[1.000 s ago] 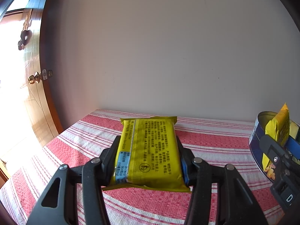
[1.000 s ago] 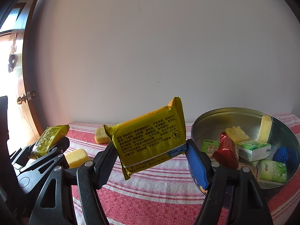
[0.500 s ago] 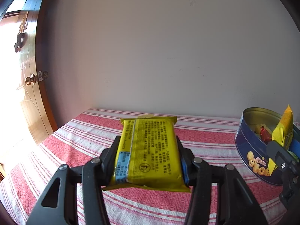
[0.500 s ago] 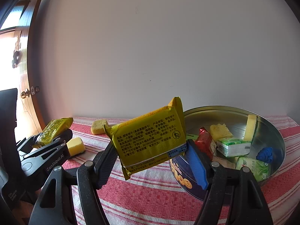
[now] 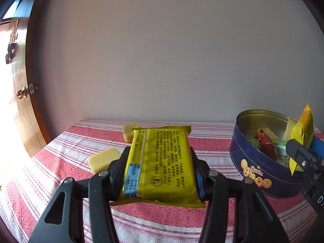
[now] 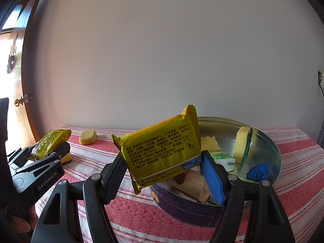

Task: Organize objects
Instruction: 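Carry both yellow snack packets over the open tin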

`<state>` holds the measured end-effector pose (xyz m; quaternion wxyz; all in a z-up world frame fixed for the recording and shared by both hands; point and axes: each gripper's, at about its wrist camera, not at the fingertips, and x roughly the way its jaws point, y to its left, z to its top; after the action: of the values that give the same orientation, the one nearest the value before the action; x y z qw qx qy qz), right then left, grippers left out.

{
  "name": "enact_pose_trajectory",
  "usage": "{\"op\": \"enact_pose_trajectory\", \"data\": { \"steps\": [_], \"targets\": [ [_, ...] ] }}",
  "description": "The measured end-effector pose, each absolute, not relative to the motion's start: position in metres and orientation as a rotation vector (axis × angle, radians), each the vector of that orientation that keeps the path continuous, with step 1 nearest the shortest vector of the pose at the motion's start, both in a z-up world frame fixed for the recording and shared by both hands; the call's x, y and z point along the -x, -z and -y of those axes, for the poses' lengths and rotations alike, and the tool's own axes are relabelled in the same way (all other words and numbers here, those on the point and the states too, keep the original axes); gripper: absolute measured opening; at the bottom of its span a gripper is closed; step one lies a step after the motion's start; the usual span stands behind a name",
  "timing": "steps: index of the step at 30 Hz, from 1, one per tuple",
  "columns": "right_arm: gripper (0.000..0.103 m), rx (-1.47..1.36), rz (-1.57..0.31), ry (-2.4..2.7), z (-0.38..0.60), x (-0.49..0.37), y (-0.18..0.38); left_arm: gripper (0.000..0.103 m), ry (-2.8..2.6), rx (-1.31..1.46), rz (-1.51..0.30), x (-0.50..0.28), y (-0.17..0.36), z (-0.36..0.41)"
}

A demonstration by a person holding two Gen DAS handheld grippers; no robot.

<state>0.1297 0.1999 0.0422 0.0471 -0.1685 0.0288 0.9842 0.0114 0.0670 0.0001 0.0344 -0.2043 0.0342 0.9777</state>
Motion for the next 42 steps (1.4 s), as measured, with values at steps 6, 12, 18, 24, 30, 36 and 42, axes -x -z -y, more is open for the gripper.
{"op": "enact_pose_trajectory", "data": {
  "steps": [6, 12, 18, 24, 30, 36, 42],
  "targets": [
    [0.074, 0.485, -0.117, -2.977, -0.219, -0.131, -0.045, 0.052, -2.982, 0.627, -0.120, -0.012, 0.001, -0.087],
    [0.074, 0.450, -0.139, -2.952, -0.233, -0.139, -0.054, 0.052, -2.954, 0.616, -0.129, -0.010, -0.003, -0.109],
    [0.074, 0.426, -0.128, -2.910, -0.249, -0.139, -0.059, 0.052, -2.913, 0.588, -0.132, -0.008, -0.009, -0.137],
    [0.074, 0.484, -0.152, -2.839, -0.260, -0.132, -0.060, 0.052, -2.864, 0.568, -0.149, -0.007, -0.012, -0.167],
    [0.074, 0.506, -0.168, -2.798, -0.273, -0.124, -0.061, 0.052, -2.826, 0.557, -0.171, -0.009, -0.014, -0.188],
    [0.074, 0.525, -0.152, -2.780, -0.277, -0.116, -0.059, 0.052, -2.798, 0.550, -0.179, -0.007, -0.015, -0.206],
    [0.074, 0.536, -0.138, -2.773, -0.266, -0.117, -0.069, 0.052, -2.779, 0.566, -0.202, -0.002, -0.011, -0.221]
  ]
}}
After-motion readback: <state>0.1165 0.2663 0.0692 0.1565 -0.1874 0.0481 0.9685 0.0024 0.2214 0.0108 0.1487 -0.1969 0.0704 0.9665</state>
